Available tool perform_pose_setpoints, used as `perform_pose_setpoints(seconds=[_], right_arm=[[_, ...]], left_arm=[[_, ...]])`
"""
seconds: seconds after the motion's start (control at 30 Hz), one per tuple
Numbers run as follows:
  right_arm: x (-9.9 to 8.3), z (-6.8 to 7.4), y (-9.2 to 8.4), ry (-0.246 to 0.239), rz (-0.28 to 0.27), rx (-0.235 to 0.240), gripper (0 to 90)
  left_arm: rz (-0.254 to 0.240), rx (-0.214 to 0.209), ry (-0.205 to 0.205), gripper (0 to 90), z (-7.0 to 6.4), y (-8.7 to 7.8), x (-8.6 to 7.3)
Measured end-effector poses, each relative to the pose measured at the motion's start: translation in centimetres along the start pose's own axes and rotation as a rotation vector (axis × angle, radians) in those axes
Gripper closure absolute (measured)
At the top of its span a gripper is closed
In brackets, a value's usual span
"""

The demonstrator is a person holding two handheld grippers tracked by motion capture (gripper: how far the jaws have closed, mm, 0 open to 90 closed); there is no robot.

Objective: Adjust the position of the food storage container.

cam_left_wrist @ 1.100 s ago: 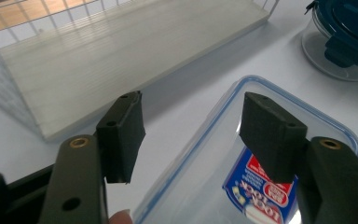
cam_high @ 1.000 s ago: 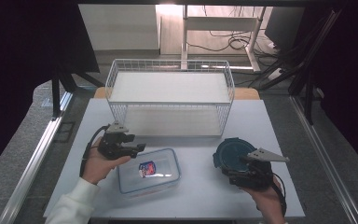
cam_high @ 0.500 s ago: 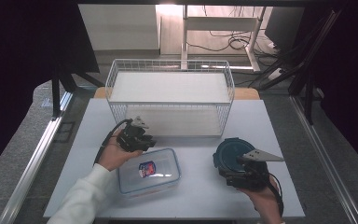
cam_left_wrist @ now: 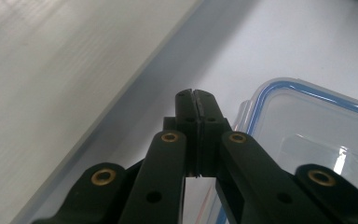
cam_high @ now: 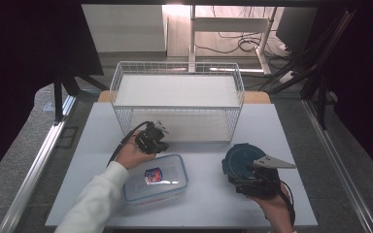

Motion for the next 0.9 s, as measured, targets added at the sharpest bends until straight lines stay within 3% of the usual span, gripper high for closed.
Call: perform_pose_setpoints(seconds=[0.23,0.3,0.5,0.6,0.77,0.9], right_arm=[[-0.3,-0.2,0.2,0.004,0.009,-0.008,20.0],[-0.3,-0.3,0.2,0.013,0.01,-0.016,20.0],[-0.3,-0.4,0.1,0.012,0.007,-0.023,20.0],[-0.3,-0.4,0.2,0.011,0.009,-0.025,20.0],[-0.3,-0.4,0.2,0.01,0.009,-0.03,20.0],[-0.4,-0.6,0.2,0.008,0.009,-0.041,20.0]], left_arm=[[0.069,-0.032,0.076,90.0,-0.6,1.1,-0.3],[0.074,-0.025,0.089,90.0,-0.8,1.1,-0.1],[0.082,-0.055,0.11,90.0,-1.7,1.1,0.1],[0.102,-0.071,0.139,90.0,-2.5,1.3,0.3],[0.104,-0.097,0.157,90.0,-3.9,1.6,0.6],[0.079,-0.099,0.138,90.0,-3.9,1.5,0.6]])
Point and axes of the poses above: each handheld gripper's, and its own axes: y roughly forward along the jaws, x roughly out of its top, z roughly to its left, the point moved 4 cm from there along y, roughly forward along the jaws, and after that the axes turned 11 degrees about -z, right-handed, at the moved point
